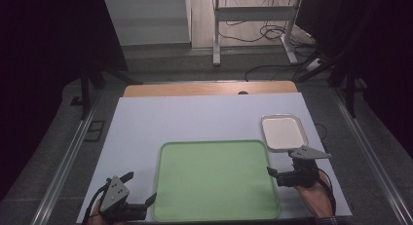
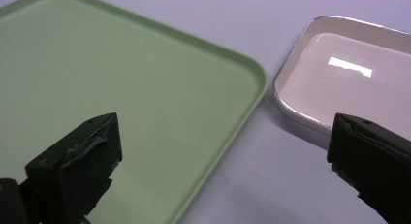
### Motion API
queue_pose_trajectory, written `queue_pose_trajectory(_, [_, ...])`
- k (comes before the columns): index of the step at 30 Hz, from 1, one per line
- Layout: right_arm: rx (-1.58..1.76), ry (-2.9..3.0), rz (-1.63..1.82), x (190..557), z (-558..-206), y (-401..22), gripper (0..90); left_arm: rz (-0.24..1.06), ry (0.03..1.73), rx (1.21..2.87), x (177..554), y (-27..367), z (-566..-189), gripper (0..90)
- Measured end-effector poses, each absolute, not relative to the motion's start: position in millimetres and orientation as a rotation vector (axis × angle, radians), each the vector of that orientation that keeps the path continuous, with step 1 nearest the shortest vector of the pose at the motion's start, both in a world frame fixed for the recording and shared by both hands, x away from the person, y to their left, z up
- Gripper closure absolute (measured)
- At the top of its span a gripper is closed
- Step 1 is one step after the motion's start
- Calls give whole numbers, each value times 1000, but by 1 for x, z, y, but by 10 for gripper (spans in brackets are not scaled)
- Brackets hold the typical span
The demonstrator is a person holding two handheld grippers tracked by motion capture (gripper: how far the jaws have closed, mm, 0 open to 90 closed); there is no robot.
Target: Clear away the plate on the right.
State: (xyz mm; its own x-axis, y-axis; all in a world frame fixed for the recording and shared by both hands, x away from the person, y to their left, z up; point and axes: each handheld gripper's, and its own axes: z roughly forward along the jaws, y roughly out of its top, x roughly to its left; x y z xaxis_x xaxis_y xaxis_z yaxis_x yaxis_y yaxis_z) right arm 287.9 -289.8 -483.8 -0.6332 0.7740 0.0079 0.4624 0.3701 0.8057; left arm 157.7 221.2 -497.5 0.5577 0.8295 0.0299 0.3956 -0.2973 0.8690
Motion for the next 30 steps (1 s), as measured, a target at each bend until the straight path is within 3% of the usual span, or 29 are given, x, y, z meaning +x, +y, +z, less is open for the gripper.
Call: queue_pose_trajectory(30, [1110, 2204, 1156, 327, -488, -296, 4, 616, 994, 1907, 158, 221, -497, 24])
